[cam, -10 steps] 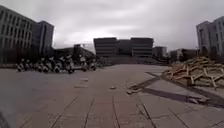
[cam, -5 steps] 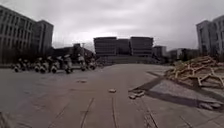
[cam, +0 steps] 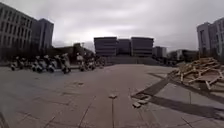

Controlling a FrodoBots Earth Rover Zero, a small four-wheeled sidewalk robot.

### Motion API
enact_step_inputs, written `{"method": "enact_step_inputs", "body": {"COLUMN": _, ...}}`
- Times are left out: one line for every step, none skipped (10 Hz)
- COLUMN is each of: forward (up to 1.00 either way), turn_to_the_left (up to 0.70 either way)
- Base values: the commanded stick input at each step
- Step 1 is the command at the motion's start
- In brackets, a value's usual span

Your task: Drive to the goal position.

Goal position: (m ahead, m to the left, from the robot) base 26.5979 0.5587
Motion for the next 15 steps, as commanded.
{"method": "enact_step_inputs", "body": {"forward": 0.7, "turn_to_the_left": 0.0}}
{"method": "enact_step_inputs", "body": {"forward": 0.7, "turn_to_the_left": 0.0}}
{"method": "enact_step_inputs", "body": {"forward": 0.7, "turn_to_the_left": 0.0}}
{"method": "enact_step_inputs", "body": {"forward": 0.7, "turn_to_the_left": 0.0}}
{"method": "enact_step_inputs", "body": {"forward": 0.7, "turn_to_the_left": 0.0}}
{"method": "enact_step_inputs", "body": {"forward": 0.7, "turn_to_the_left": 0.0}}
{"method": "enact_step_inputs", "body": {"forward": 0.7, "turn_to_the_left": 0.0}}
{"method": "enact_step_inputs", "body": {"forward": 0.7, "turn_to_the_left": -0.01}}
{"method": "enact_step_inputs", "body": {"forward": 0.7, "turn_to_the_left": -0.08}}
{"method": "enact_step_inputs", "body": {"forward": 0.7, "turn_to_the_left": -0.13}}
{"method": "enact_step_inputs", "body": {"forward": 0.7, "turn_to_the_left": -0.14}}
{"method": "enact_step_inputs", "body": {"forward": 0.7, "turn_to_the_left": -0.14}}
{"method": "enact_step_inputs", "body": {"forward": 0.7, "turn_to_the_left": -0.14}}
{"method": "enact_step_inputs", "body": {"forward": 0.7, "turn_to_the_left": -0.14}}
{"method": "enact_step_inputs", "body": {"forward": 0.7, "turn_to_the_left": -0.14}}
